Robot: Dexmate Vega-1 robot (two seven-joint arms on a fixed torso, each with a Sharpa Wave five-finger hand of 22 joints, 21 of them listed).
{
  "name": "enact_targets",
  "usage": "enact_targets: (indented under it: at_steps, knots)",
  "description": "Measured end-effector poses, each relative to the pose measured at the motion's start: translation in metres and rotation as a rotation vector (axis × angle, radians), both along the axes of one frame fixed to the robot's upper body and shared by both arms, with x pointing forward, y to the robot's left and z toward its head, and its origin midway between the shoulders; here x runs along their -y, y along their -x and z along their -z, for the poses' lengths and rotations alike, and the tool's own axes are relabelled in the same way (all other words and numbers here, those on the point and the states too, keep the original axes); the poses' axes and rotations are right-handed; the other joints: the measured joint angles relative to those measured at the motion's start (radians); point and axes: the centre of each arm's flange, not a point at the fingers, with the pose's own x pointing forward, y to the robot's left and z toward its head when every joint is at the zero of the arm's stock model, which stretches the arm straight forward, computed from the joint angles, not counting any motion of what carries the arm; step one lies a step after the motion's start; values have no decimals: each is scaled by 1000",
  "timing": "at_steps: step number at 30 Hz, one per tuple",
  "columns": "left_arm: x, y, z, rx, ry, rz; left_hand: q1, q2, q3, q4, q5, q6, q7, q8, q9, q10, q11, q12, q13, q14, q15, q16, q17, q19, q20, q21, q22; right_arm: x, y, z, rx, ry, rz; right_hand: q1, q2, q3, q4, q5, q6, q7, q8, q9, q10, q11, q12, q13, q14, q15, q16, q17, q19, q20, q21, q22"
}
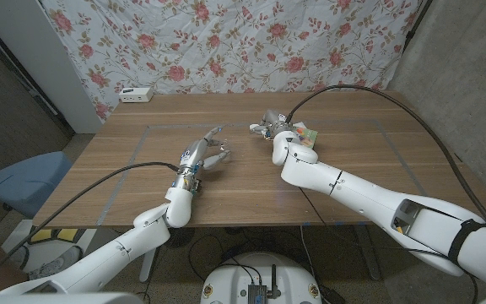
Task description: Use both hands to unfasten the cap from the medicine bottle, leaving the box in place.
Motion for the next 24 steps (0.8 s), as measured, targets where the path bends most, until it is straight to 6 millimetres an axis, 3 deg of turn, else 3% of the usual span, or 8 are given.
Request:
enact_targets:
  at_steps: [24]
  knots:
    - [-6,-1,8,-23,-2,-9,-25,-9,-8,8,0,-6,-6,0,-2,-4,-18,-4,-3,-18,7,0,0,-18,-7,0,0,-11,-1,2,-6,32,-5,0,0,2,-2,4,0,0,4,-5,0,0,0,0,-1,-1,0,0,0,0,0,0]
